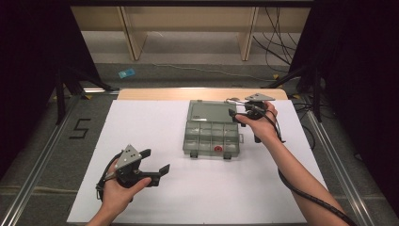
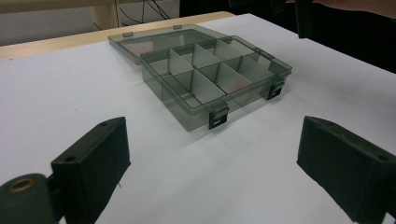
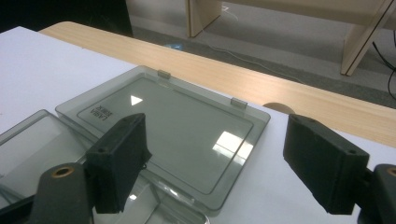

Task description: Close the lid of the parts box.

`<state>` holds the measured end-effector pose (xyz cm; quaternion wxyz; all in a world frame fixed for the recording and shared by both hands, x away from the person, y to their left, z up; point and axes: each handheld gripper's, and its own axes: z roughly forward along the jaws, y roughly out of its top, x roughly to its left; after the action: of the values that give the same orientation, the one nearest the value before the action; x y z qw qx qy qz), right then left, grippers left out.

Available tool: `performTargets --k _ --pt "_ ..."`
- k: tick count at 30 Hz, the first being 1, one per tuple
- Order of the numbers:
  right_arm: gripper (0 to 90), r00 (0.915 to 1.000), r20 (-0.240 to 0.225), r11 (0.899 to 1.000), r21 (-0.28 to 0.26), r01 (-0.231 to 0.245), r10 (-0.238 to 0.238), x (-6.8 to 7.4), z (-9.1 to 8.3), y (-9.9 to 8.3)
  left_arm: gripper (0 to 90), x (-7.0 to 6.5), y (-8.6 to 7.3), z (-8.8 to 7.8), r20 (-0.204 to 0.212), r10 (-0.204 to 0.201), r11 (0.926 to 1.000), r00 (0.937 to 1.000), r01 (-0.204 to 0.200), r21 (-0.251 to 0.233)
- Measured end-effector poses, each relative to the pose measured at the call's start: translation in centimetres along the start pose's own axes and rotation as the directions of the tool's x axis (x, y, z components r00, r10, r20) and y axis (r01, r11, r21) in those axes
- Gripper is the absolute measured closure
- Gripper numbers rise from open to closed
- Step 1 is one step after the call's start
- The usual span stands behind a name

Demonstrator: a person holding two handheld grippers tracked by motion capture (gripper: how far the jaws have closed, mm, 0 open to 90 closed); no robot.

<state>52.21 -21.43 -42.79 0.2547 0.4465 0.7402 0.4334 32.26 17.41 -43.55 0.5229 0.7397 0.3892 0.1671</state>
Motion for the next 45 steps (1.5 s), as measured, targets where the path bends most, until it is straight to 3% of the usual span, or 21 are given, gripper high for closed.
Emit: performTargets --k 6,7,8,12,15,16,19,21,22,23,24,25,26,27,28,29,31,32,35,38,45 --pt "22.5 0.9998 0.003 1.0 0.011 0.019 -0.019 -0.2 1.0 0.5 8.8 0.0 0.0 0.0 -0.007 -0.001 1.0 1.0 0.001 0.002" --pt "22.4 1.0 0.003 0.999 0.034 -0.005 0.005 -0.1 1.1 0.6 8.9 0.0 0.0 -0.1 -0.006 0.0 1.0 1.0 0.0 0.001" --pt "22.4 0.9998 0.014 0.999 0.032 0.01 -0.011 -0.3 1.4 0.6 8.9 0.0 0.0 -0.1 -0.006 -0.003 1.0 1.0 0.003 0.0" --pt "23.0 0.9995 0.029 0.998 0.064 -0.012 0.01 -0.6 2.4 0.7 8.9 0.0 0.0 -0.1 -0.004 0.0 1.0 1.0 0.0 0.0" --pt "23.6 0.9993 0.037 0.997 0.081 -0.003 0.0 -0.9 2.9 0.6 9.0 0.0 0.0 -0.1 -0.003 -0.001 1.0 1.0 0.001 0.001" --pt "24.6 0.9987 0.043 0.995 0.095 -0.03 0.026 -0.9 3.3 0.6 9.0 0.0 0.0 -0.1 -0.003 0.0 1.0 1.0 0.001 0.002" --pt "25.5 0.9983 0.048 0.993 0.115 -0.037 0.032 -1.2 3.8 0.6 9.0 0.0 0.0 0.0 0.0 0.004 1.0 1.0 -0.004 0.001" --pt "27.0 0.9971 0.059 0.989 0.137 -0.055 0.047 -1.3 4.3 0.5 9.0 0.0 0.0 0.0 0.001 0.002 1.0 1.0 -0.002 0.001" --pt "27.5 0.9948 0.065 0.983 0.162 -0.089 0.079 -1.1 4.3 0.6 9.0 0.0 0.0 0.0 0.001 0.002 1.0 1.0 -0.002 0.001" --pt "28.3 0.9956 0.074 0.985 0.158 -0.069 0.058 -1.3 4.5 0.4 9.0 0.0 0.0 0.0 -0.002 0.0 1.0 1.0 0.0 0.001" --pt "29.0 0.9932 0.076 0.98 0.172 -0.1 0.088 -1.3 4.6 0.5 9.1 0.0 0.0 0.0 -0.001 0.002 1.0 1.0 -0.002 0.002" --pt "29.7 0.9947 0.083 0.983 0.17 -0.074 0.061 -1.5 4.9 0.3 9.0 0.0 0.0 0.0 0.005 0.002 1.0 1.0 -0.002 0.001" --pt "30.6 0.9918 0.092 0.974 0.2 -0.105 0.088 -1.4 5.0 0.5 9.1 0.0 0.0 0.0 -0.002 0.002 1.0 1.0 -0.002 0.004" --pt "30.6 0.9938 0.085 0.975 0.204 -0.089 0.072 -1.6 5.2 0.3 9.1 0.0 0.0 0.0 0.0 0.004 1.0 1.0 -0.004 0.004" --pt "31.2 0.9913 0.087 0.972 0.207 -0.115 0.098 -1.5 5.3 0.2 9.1 0.0 0.0 0.0 0.0 0.004 1.0 1.0 -0.004 0.005" --pt "32.2 0.9938 0.085 0.974 0.208 -0.088 0.072 -1.7 5.6 0.1 9.1 0.0 0.0 0.0 -0.001 0.005 1.0 1.0 -0.005 0.005" --pt "33.7 0.993 0.088 0.97 0.223 -0.096 0.078 -1.9 5.9 -0.1 9.1 0.0 0.0 0.0 -0.001 0.006 1.0 1.0 -0.006 0.006" --pt "34.5 0.9896 0.094 0.964 0.232 -0.128 0.108 -1.8 6.0 -0.1 9.1 0.0 -0.1 0.0 -0.001 0.005 1.0 1.0 -0.005 0.006" --pt "37.8 0.9898 0.103 0.962 0.246 -0.121 0.098 -2.2 6.2 -0.3 9.1 -0.1 -0.1 0.0 0.0 -0.008 1.0 1.0 0.008 0.006" --pt "44.2 0.9878 0.101 0.951 0.276 -0.142 0.118 -2.4 6.6 -0.5 9.1 -0.1 -0.1 0.1 0.001 -0.008 1.0 1.0 0.008 0.005" --pt "51.4 0.9847 0.112 0.94 0.299 -0.162 0.134 -2.7 7.0 -0.6 9.2 0.0 -0.1 0.0 0.002 -0.001 1.0 1.0 0.001 0.007"
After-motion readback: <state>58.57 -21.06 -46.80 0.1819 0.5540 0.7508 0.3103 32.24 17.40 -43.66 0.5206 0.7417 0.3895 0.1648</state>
